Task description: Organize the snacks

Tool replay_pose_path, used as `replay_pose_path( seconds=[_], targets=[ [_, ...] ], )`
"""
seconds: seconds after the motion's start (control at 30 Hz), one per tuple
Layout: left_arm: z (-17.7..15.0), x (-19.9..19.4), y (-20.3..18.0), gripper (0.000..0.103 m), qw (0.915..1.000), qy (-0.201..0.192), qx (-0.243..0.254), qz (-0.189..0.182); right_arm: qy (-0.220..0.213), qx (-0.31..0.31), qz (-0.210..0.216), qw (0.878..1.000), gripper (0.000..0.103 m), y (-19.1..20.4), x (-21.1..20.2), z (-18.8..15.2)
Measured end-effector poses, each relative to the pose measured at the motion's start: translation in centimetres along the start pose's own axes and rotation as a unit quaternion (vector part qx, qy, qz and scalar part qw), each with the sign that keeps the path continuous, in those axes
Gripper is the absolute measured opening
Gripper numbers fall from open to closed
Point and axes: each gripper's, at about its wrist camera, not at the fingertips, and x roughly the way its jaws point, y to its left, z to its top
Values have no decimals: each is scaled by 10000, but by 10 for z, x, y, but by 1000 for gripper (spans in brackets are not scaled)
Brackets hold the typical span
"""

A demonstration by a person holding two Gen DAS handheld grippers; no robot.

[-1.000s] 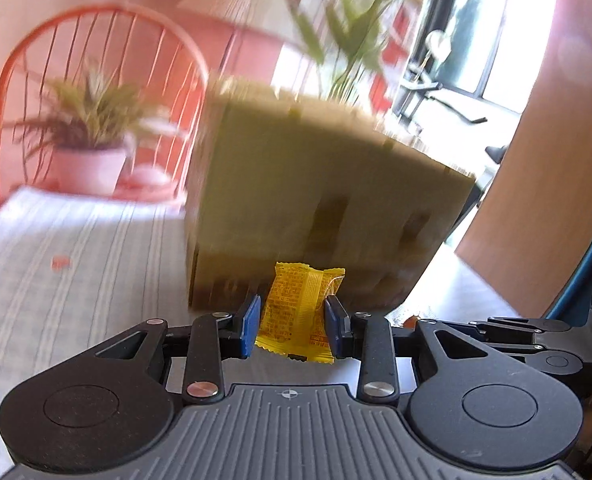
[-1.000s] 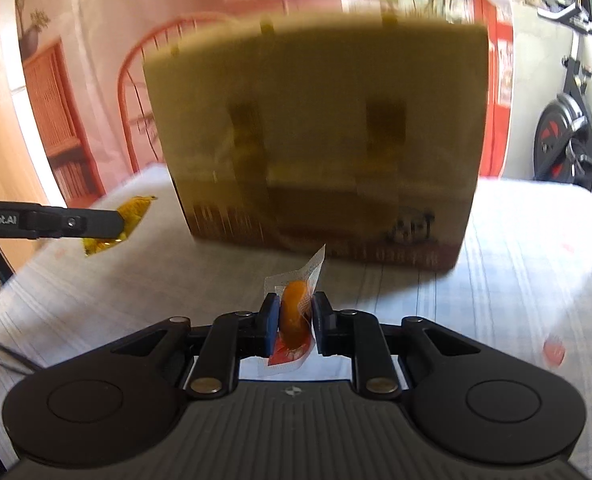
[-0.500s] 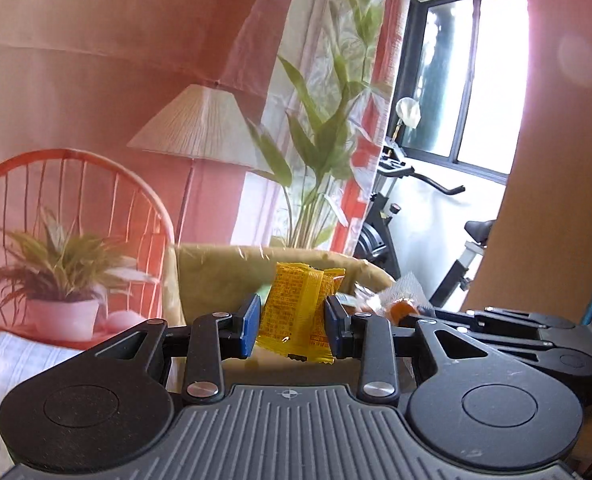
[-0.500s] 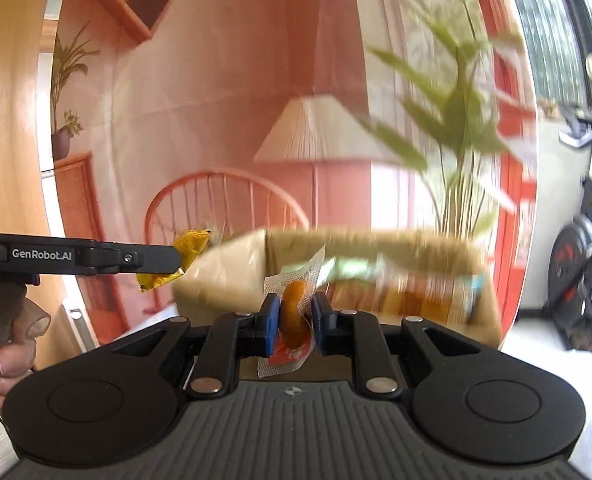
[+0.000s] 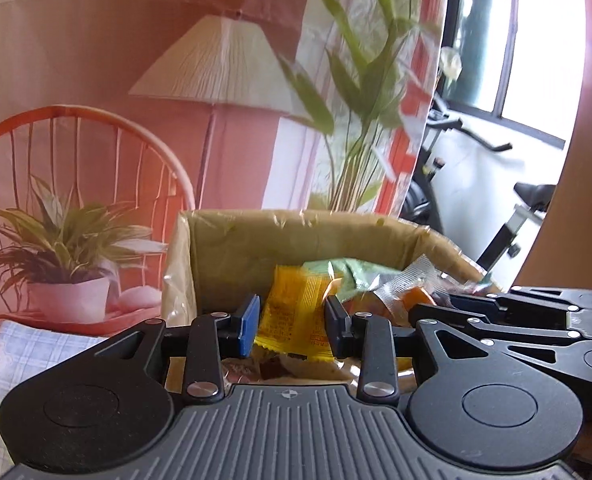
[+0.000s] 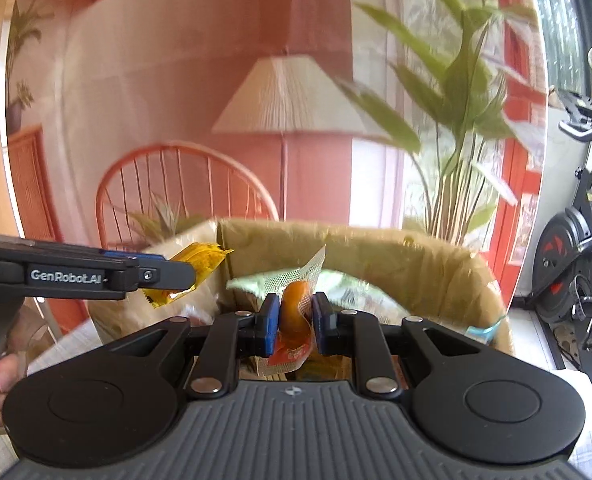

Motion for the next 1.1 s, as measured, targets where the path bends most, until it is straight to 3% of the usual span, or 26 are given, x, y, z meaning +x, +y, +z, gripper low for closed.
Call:
replay_pose_path(
  seconds=[0.33,0.4,0.53,0.67,0.7,0.87,1.1],
  targets=[
    [-1,-27,-5,60,9995,-49,254,174,0,15,-245,9997,35,3,-22,1],
    [0,-33,-7,70,9994,-8,299,201,44,42,-309,9995,43,5,-27,1],
    [2,-42,-13,79,9988,159,351,292,176,165,-414,9989,53,10,-38,3],
    [1,-54,-21,89,9970,150,538,542,237,98,-494,9985,71,17,-52,5],
    [1,-58,-21,91,9969,138,541,548,225,98,-534,9983,79,19,-56,5],
    [-2,-83,-25,95,9971,-7,419,639,151,238,-622,9977,102,24,-80,3],
    [-11,-126,-33,95,9957,-193,319,852,50,364,-608,9975,103,33,-122,1]
  ],
)
